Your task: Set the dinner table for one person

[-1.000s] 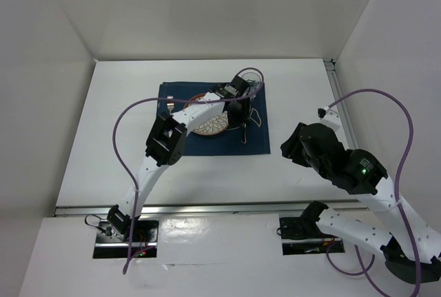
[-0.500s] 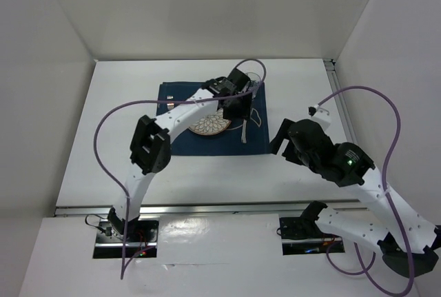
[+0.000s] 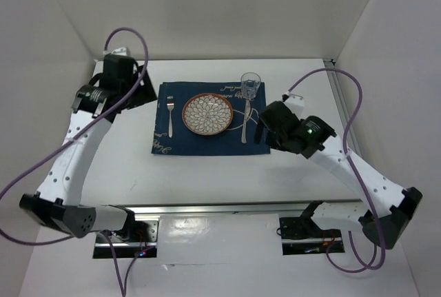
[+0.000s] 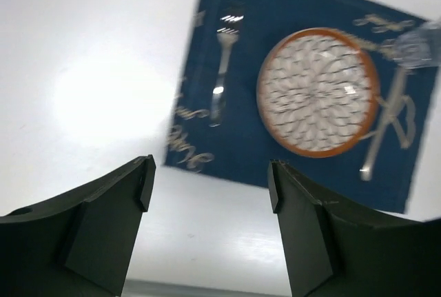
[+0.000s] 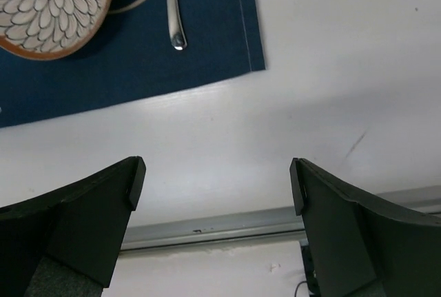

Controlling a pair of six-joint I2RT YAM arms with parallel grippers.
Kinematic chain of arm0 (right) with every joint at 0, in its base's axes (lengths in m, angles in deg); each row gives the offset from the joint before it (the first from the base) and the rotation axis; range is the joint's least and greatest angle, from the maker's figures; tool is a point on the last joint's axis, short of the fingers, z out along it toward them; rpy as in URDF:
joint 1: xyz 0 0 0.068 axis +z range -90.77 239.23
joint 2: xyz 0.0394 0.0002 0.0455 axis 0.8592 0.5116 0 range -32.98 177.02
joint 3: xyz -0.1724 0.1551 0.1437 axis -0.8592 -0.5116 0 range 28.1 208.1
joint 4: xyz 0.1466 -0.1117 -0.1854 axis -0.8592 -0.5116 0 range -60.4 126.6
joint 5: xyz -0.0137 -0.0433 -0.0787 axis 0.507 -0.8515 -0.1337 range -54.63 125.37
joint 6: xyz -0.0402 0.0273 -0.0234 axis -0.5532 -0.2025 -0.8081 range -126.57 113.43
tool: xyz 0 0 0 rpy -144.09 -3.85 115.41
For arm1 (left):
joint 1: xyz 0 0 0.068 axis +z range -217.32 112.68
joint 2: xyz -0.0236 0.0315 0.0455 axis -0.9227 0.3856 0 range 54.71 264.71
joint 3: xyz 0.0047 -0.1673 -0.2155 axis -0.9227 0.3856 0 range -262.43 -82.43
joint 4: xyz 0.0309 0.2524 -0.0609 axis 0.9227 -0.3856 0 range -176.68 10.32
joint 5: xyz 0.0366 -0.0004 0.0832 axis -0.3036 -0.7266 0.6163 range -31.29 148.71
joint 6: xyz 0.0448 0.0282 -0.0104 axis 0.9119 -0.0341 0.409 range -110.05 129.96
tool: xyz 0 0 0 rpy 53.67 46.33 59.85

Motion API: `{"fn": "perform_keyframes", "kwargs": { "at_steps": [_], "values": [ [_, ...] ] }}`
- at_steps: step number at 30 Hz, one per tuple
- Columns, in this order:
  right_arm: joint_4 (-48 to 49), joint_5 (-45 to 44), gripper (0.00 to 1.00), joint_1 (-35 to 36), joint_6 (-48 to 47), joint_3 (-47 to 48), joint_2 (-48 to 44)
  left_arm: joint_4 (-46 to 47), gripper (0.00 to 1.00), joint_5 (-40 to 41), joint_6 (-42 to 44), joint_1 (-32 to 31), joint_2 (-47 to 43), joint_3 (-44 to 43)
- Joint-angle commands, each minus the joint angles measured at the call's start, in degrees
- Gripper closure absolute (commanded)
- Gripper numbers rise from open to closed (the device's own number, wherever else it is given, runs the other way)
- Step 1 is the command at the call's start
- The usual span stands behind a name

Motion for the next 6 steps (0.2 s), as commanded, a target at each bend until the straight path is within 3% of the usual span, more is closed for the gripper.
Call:
{"fn": "perform_keyframes", "kwargs": {
  "at_steps": [1,6],
  "values": [
    [3.1,-2.45,0.0,-0.93,-1.73,5.98,4.18,-1.83,0.16,0.84,5.15,4.89,-5.54,5.42],
    [5.39,1.15,0.0,-2.07,-2.87,5.99,7.97,-1.83,0.16,-0.82,7.53,10.18,-9.33,7.27]
  ]
}}
